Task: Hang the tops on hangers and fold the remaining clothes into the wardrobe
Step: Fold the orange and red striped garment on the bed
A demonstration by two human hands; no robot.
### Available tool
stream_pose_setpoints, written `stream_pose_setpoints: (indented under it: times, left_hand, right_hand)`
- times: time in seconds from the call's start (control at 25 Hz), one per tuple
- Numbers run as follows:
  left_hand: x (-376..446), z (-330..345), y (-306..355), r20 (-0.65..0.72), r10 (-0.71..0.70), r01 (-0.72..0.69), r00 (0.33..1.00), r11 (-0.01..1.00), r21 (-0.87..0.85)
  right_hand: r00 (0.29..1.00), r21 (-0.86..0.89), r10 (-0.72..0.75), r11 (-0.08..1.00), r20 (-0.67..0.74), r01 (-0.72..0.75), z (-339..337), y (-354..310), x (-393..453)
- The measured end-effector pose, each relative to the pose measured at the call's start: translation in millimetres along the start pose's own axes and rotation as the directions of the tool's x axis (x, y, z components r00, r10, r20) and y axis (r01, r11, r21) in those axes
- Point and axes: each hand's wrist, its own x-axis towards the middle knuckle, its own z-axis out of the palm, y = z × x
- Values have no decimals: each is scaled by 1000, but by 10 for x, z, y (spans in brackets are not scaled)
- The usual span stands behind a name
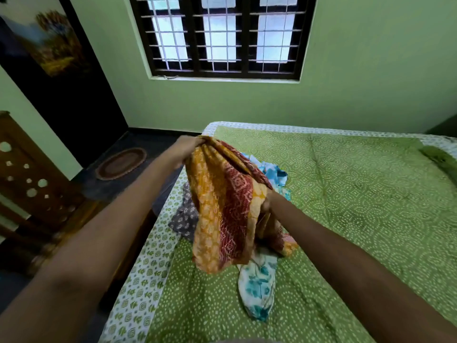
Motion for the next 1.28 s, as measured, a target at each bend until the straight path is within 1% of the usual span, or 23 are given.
stream_pose_setpoints:
  times: [0.04, 0.08, 0.12, 0.16, 0.24, 0.28, 0.32, 0.36, 0.4, 0.44, 0.52, 0.56, 0.6, 0.68, 0.72, 0.8, 0.84, 0.96, 1.04, 1.12, 1.2, 1.24, 1.28]
  left_hand:
    - [76, -133, -129, -55, -51, 45, 997, 994, -99]
    - [154, -269, -259, -87, -122, 103, 989, 974, -200]
    - [217, -411, -399, -119, -188, 155, 975, 957, -247]
    - [270, -511, -510, -130, -247, 208, 960, 944, -255]
    - [324, -603, -633, -170, -327, 298, 930, 939, -174]
    - [385, -613, -675, -172, -341, 320, 924, 938, -136]
    - [459, -612, -709, -156, -354, 328, 922, 930, -168]
    - [546, -605, -758, -136, -356, 332, 924, 928, -171]
    - [649, -578, -828, -113, -375, 350, 920, 918, -188]
    - [721, -533, -870, -102, -372, 350, 923, 919, -183]
    - [563, -370, -784, -102, -364, 344, 926, 924, -169]
    - [466, -287, -735, -127, -361, 338, 924, 926, -171]
    - [432, -243, -721, -145, -341, 310, 929, 930, -200]
    - [414, -213, -740, -174, -286, 232, 942, 932, -279]
    - [423, -220, -760, -184, -268, 201, 946, 927, -317]
    - [399, -226, -768, -185, -273, 179, 944, 894, -410]
    - [414, -233, -782, -180, -272, 172, 946, 885, -434]
    - [380, -230, -663, -171, -236, 128, 957, 867, -482]
    - [435, -350, -531, -152, -214, 89, 965, 811, -578]
    - [470, -435, -407, -78, -188, 102, 979, 783, -613]
    - [502, -405, -321, -22, -212, 171, 977, 840, -515]
    - [502, -386, -310, -64, -213, 160, 975, 870, -466]
    - [508, -380, -305, -127, -180, 108, 975, 893, -437]
  right_hand:
    - [999, 22, 10, 1000, 37, -11, -91, -52, 8]
    - [998, 119, 40, 992, 55, -46, -117, -110, -80]
    - [999, 137, 25, 990, 29, -29, -221, -172, -202]
    - [1000, 251, 1, 968, -21, 5, -335, -252, -213]
    - [975, 390, -174, 895, -138, 215, -637, -394, -303]
    - [944, 486, -279, 809, -177, 330, -754, -474, -408]
    - [912, 543, -323, 733, -253, 410, -842, -496, -422]
    - [897, 610, -298, 658, -328, 442, -978, -436, -324]
    - [909, 689, -244, 595, -337, 415, -1059, -343, -273]
    - [940, 715, -169, 612, -297, 336, -1076, -230, -284]
    - [980, 638, -15, 757, -199, 141, -1065, -13, -234]
    - [990, 577, 17, 814, -140, 68, -1062, 44, -235]
    - [990, 536, 37, 843, -133, 41, -1050, 40, -288]
    - [983, 509, -26, 853, -183, 118, -1084, -9, -358]
    - [974, 530, -78, 828, -213, 182, -1123, -58, -385]
    - [942, 519, -137, 805, -306, 286, -1225, -159, -427]
    - [930, 473, -155, 826, -333, 307, -1290, -219, -446]
    - [940, 287, -150, 927, -307, 242, -1455, -564, -593]
    - [942, 221, -181, 943, -283, 248, -1535, -803, -677]
    - [925, 170, -242, 939, -292, 300, -1573, -932, -724]
    - [930, -28, -202, 979, -308, 204, -1584, -982, -714]
    - [927, -118, -198, 979, -319, 169, -1580, -991, -745]
    - [923, -126, -230, 972, -310, 200, -1596, -1027, -752]
